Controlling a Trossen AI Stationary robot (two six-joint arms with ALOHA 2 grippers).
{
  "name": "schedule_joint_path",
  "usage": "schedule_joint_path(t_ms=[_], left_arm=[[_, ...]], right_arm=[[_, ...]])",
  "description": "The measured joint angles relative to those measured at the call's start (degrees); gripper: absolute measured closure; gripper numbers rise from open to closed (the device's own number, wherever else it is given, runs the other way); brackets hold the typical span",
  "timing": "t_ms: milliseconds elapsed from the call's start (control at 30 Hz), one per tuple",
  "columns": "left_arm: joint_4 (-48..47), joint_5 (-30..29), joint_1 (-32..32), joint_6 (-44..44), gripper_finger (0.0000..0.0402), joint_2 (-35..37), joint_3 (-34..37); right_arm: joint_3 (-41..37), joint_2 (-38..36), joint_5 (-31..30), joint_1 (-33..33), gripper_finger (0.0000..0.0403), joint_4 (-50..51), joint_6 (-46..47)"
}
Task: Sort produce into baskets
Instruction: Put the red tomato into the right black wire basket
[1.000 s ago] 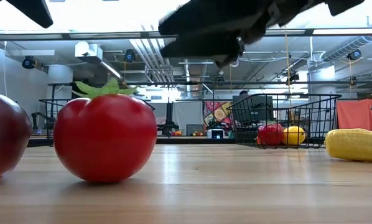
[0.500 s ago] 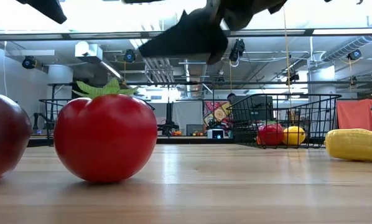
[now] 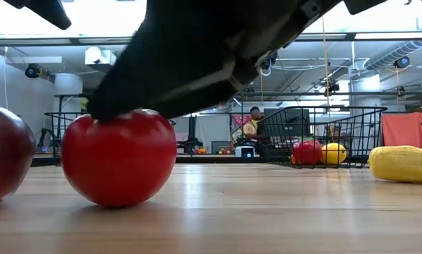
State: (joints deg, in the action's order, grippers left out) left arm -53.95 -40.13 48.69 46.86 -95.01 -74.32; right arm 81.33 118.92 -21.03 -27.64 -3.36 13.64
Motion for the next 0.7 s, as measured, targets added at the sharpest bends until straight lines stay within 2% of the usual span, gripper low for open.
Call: schedule_joint_path(t_ms=[267, 567, 700], left_arm=[[0.9, -0.01, 0.02, 0.25, 0.0128, -0.62, 0.06], [1.94, -0.91, 0.02, 0.39, 0.0128, -0.62, 0.13], [2.47, -1.1, 0.02, 0.42, 0.0128, -0.62, 0.11]], right_arm=[[2.29, 2.1, -0.04, 0.0, 0.0027, 4.99, 1.87], [2.17, 2.07, -0.06, 0.03, 0.0029, 4.83, 1.35], [2.17, 2.05, -0.05, 0.04, 0.0052, 4.91, 0.71]])
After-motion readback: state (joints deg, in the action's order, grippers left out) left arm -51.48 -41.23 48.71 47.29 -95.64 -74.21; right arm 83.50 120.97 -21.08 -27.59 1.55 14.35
